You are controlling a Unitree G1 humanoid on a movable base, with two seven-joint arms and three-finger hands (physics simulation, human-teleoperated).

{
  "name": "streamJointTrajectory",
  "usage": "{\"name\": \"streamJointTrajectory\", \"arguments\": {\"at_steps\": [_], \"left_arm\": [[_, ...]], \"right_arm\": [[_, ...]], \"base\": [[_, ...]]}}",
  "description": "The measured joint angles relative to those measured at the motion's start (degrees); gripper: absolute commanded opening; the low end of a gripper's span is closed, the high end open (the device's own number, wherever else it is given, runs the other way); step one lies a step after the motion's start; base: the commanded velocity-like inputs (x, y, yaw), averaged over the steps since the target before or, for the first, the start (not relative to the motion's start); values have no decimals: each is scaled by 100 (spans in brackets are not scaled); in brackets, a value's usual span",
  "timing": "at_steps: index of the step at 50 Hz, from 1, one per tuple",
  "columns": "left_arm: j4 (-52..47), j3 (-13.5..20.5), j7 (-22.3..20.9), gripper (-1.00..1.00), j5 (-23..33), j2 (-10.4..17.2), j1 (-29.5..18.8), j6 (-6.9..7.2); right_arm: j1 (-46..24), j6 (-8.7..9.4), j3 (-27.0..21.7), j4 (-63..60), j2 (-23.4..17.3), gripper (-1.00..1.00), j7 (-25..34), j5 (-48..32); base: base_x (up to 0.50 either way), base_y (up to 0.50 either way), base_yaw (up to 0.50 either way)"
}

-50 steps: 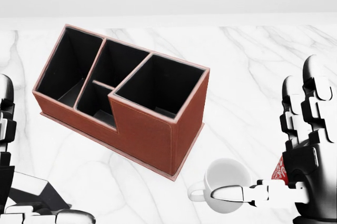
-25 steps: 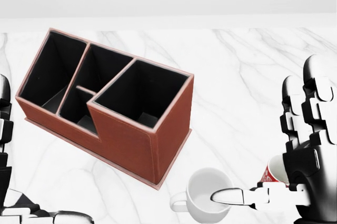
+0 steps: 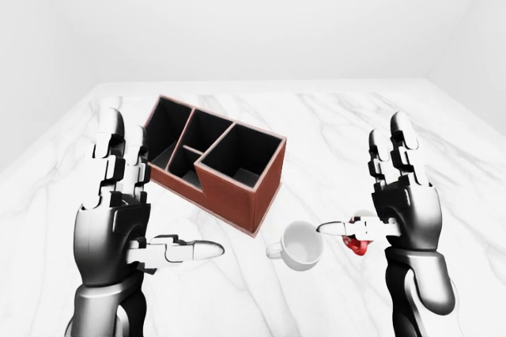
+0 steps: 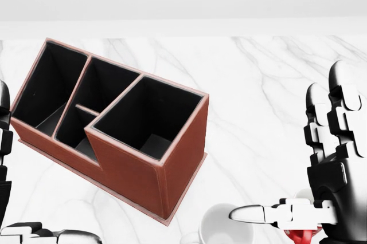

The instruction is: Pick up the red mug and place it to the right of the caddy.

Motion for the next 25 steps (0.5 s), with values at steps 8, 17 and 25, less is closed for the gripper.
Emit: {"name": "streamJointTrajectory", "arguments": {"at_steps": [8, 17, 25], "left_arm": [[-7, 11, -10, 100, -3, -2, 3, 0], [-85, 99, -55, 100, -65, -8, 2, 0], [-196, 253, -119, 100, -160, -40, -16, 0]], "right_arm": [[3, 0, -20, -5, 6, 100, -23, 14], [222, 0, -188, -142, 40, 100, 79, 87], [156, 0, -783, -675, 0, 100, 418, 148]], "base": [[0, 0, 0], [0, 0, 0], [0, 0, 0]]}}
